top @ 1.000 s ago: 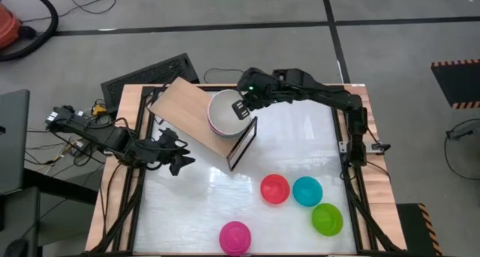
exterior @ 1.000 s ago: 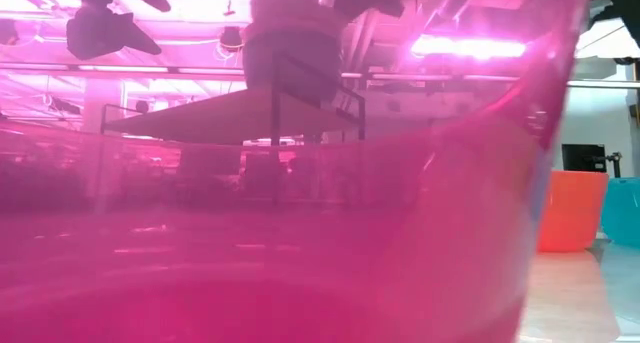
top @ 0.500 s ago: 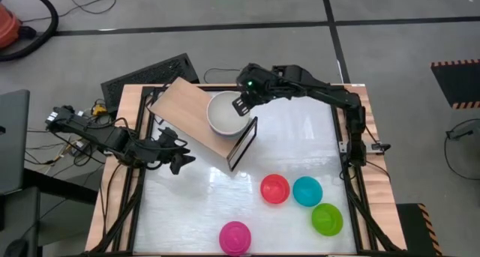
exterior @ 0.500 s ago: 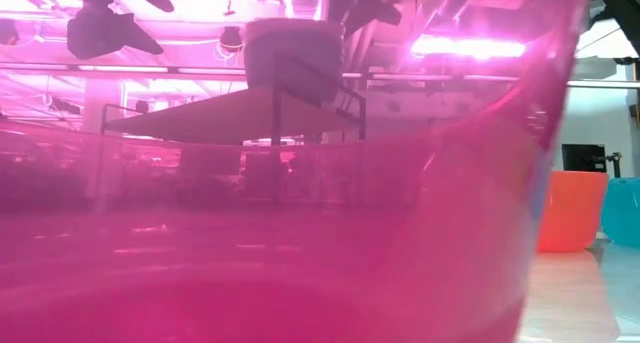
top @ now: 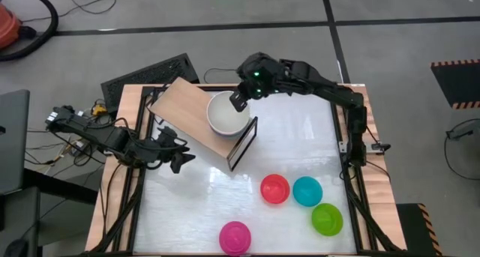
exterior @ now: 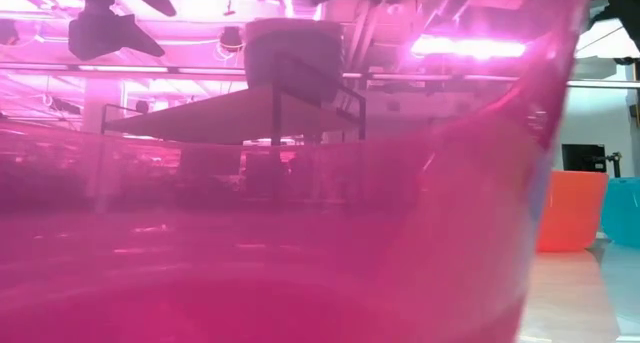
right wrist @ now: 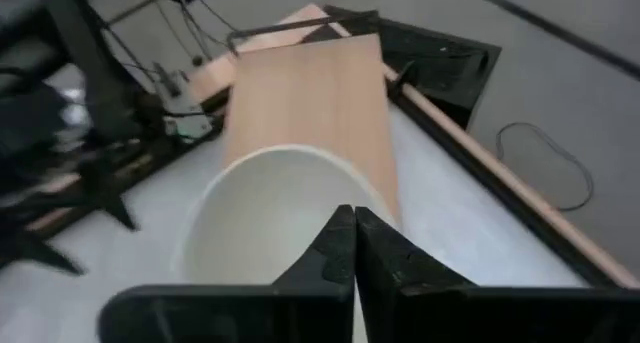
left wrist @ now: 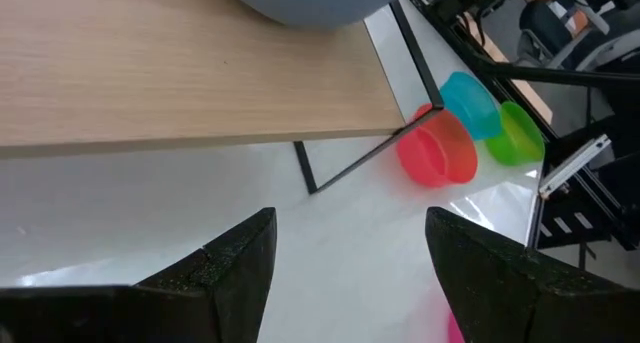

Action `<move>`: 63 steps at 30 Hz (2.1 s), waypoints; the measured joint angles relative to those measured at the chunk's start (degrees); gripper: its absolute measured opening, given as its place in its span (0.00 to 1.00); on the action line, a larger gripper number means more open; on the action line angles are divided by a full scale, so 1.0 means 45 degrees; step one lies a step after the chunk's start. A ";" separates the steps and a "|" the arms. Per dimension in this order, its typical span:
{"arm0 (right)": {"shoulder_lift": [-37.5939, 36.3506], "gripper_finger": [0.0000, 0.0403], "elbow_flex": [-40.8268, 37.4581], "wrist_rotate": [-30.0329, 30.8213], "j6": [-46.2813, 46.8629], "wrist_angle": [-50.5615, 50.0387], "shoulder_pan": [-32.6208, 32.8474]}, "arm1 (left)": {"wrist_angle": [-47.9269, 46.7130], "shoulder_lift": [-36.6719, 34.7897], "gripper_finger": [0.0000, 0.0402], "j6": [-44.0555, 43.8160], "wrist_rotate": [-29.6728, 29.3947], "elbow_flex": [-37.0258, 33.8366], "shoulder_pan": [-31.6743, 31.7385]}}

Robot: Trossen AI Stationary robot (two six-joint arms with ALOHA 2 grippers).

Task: Place and stack bowls onto a shelf
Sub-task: Stack the white bowl on top of the pink bowl on the shelf, then adjust the stacked bowls on the shelf

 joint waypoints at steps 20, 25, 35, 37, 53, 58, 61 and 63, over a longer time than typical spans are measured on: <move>0.1226 0.12 0.0039 -0.1282 -0.0155 0.0759 -0.0661 | -0.0363 0.0000 0.60 -0.0122 -0.0256 0.0000 0.0000; -0.0015 0.08 0.0171 -0.1055 -0.0113 -0.0947 0.0025 | -0.0383 0.0000 0.60 -0.0003 -0.0264 0.0000 0.0000; -0.0074 0.07 -0.0518 0.1973 0.1992 -0.5993 0.1812 | -0.0557 -0.0004 0.60 -0.0084 -0.0355 -0.0005 0.0000; -0.0004 0.08 -0.0845 0.1958 0.1886 -0.5759 0.1915 | -0.0552 -0.0004 0.60 -0.0093 -0.0353 -0.0005 0.0000; 0.0240 0.05 -0.3310 0.1658 0.1689 -0.4234 0.2033 | -0.0563 -0.0004 0.60 -0.0232 -0.0504 -0.0005 0.0000; 0.0230 0.05 -0.3321 0.1315 0.1543 -0.3283 0.1851 | -0.0596 -0.0003 0.60 -0.0136 -0.0624 -0.0005 0.0000; 0.0231 0.05 -0.3457 0.1066 0.1199 -0.2467 0.1648 | -0.0597 -0.0004 0.60 -0.0132 -0.0782 -0.0005 0.0000; 0.0226 0.05 -0.3815 0.0812 0.1107 -0.1513 0.1519 | -0.0596 -0.0002 0.60 -0.0132 -0.0853 -0.0005 0.0000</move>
